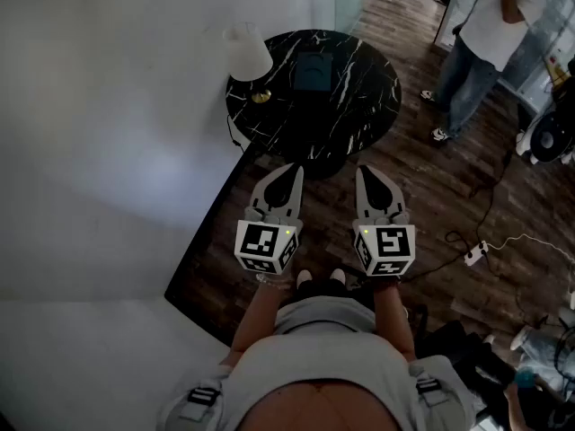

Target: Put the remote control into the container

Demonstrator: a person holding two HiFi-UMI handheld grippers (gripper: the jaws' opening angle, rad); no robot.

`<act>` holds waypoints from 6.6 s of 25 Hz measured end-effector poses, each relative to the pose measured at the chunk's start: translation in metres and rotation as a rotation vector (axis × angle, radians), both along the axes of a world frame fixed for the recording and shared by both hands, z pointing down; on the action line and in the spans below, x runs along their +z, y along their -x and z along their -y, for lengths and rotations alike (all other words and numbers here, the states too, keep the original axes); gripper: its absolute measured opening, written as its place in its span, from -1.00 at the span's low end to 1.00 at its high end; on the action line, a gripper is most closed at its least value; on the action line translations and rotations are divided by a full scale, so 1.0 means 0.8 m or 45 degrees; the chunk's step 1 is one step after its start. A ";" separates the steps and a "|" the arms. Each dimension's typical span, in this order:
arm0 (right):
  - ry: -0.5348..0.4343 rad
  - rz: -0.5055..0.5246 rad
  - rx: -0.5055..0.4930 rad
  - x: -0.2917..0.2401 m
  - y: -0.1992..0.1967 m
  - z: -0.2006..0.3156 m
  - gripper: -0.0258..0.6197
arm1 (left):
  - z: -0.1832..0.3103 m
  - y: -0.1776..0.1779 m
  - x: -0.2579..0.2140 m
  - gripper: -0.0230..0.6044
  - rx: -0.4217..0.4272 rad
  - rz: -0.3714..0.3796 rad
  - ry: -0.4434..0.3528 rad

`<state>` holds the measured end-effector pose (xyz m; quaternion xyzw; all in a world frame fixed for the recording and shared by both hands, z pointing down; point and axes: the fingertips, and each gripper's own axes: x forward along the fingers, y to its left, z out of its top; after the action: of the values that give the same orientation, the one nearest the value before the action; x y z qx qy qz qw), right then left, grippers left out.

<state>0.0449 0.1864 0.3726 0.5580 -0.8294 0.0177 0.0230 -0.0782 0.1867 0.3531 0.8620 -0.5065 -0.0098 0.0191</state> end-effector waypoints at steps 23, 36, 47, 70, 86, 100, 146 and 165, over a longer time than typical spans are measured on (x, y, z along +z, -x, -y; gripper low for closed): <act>-0.001 -0.014 -0.029 0.002 -0.043 0.026 -0.89 | 0.018 -0.033 0.015 -0.90 -0.066 0.009 0.040; 0.078 0.039 -0.077 0.005 -0.075 0.040 -0.89 | 0.036 -0.060 0.026 -0.90 -0.083 0.016 0.069; 0.111 -0.050 -0.058 0.018 -0.062 0.101 -0.89 | 0.109 -0.059 0.032 -0.91 -0.007 0.014 0.082; 0.164 -0.038 0.144 0.035 -0.008 0.242 -0.89 | 0.278 -0.011 0.051 -0.91 0.193 0.020 0.130; 0.195 -0.025 0.108 0.037 -0.008 0.286 -0.89 | 0.316 -0.015 0.054 -0.91 0.171 0.011 0.154; 0.238 -0.034 0.066 0.052 -0.042 0.353 -0.89 | 0.376 -0.045 0.071 -0.91 0.129 0.018 0.205; 0.712 -0.248 -0.083 0.271 -0.131 0.547 -0.88 | 0.523 -0.073 0.157 -0.90 -0.028 0.099 0.426; 0.989 -0.372 -0.057 0.418 -0.133 0.573 -0.36 | 0.550 -0.051 0.202 -0.90 -0.023 0.097 0.541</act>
<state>0.1510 -0.2723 0.7068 0.4862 -0.7610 0.2494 0.3496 -0.0372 -0.2533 0.5147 0.8336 -0.5054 0.1296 0.1812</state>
